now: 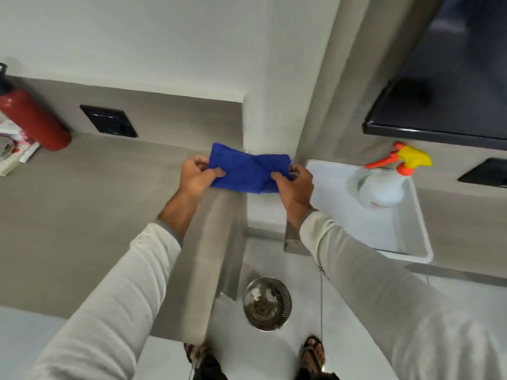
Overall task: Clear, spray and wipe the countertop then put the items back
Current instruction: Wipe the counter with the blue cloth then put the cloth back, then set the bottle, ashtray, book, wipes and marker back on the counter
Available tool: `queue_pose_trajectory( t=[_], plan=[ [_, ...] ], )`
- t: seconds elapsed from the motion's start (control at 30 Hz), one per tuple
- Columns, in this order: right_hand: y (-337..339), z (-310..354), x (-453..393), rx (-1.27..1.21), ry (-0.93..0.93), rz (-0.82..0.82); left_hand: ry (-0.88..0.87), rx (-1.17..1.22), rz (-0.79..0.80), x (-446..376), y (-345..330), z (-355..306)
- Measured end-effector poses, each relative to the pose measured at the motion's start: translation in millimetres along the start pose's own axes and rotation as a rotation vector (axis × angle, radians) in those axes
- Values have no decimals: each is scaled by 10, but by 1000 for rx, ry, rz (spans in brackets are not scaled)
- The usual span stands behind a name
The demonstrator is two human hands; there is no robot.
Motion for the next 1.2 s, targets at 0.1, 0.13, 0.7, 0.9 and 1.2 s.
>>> queue_pose_trajectory(
  t=[0.1, 0.13, 0.7, 0.9, 1.2],
  plan=[
    [500, 14, 102, -245, 9, 13, 62, 336, 157, 399, -521, -78],
    [632, -29, 122, -332, -10, 20, 114, 416, 244, 528, -746, -62],
    [1265, -430, -548, -27, -214, 236, 67, -1096, 141, 980, -2365, 201],
    [1328, -433, -534, 577, -145, 244, 36, -1477, 132, 933, -2428, 315],
    [747, 236, 131, 1310, 556, 222, -111, -1436, -52, 1256, -1346, 46]
  ],
)
Point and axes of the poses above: each hand's wrist, its own x-axis away from the middle knuckle, its own y-axis out of the back of the hand, z = x × y, the point moved 7 cm from there along -x, towards the middle knuckle, and after that the axes turned 15 degrees about z, right-handed, at the moved point
